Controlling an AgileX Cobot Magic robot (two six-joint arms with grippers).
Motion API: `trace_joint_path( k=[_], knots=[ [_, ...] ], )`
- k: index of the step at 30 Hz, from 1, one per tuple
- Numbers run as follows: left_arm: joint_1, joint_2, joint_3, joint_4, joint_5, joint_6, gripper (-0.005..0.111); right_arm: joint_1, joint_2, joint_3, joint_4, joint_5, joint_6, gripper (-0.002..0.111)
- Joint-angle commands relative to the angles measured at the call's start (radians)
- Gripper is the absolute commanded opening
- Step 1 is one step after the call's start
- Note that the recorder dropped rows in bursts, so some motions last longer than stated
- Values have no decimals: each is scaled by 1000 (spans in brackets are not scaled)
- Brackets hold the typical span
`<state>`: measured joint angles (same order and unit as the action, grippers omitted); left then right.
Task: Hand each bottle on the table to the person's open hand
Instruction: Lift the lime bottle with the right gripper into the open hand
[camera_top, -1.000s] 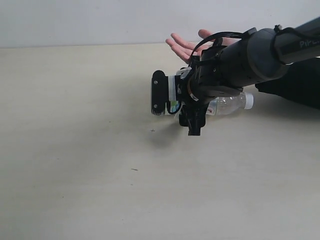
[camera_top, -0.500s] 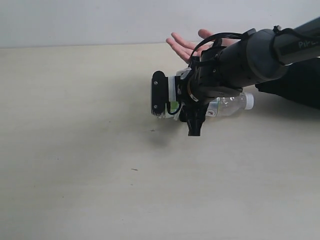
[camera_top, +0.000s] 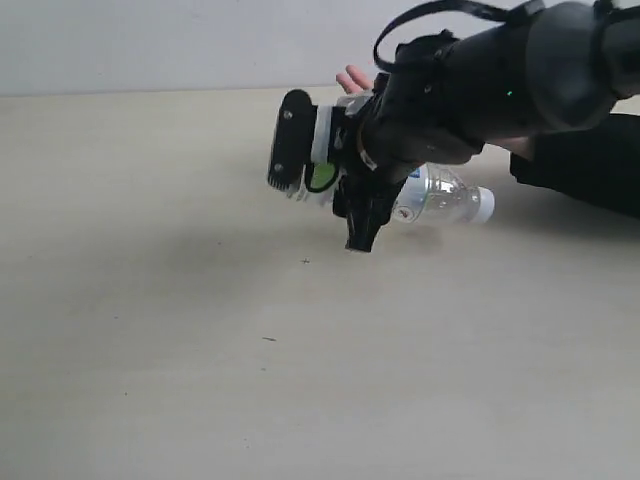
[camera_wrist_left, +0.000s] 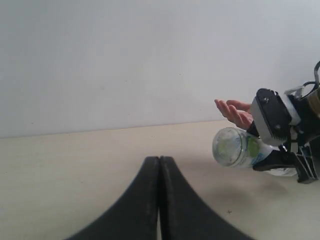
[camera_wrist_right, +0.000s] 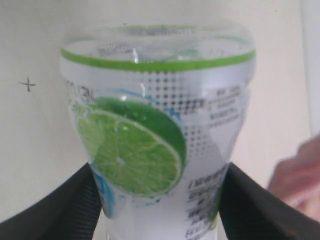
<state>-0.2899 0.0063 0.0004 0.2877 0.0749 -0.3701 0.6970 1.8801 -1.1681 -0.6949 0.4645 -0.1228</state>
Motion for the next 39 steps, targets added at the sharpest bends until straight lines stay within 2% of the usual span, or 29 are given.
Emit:
trace_joint_path(
  k=[1, 7, 12, 17, 30, 39],
  knots=[
    [0, -6, 0, 1, -9, -1, 0, 1, -74, -55, 168, 184, 3, 0],
    [0, -6, 0, 1, -9, -1, 0, 1, -118, -161, 346, 407, 9, 0],
    [0, -6, 0, 1, -9, -1, 0, 1, -120, -254, 359, 517, 113, 0],
    [0, -6, 0, 1, -9, -1, 0, -13, -120, -345, 342, 570, 195, 0],
    [0, -6, 0, 1, -9, -1, 0, -217, -60, -549, 494, 731, 300, 0],
    [0, -6, 0, 1, -9, -1, 0, -239, 120, -666, 619, 757, 243, 0]
  ],
)
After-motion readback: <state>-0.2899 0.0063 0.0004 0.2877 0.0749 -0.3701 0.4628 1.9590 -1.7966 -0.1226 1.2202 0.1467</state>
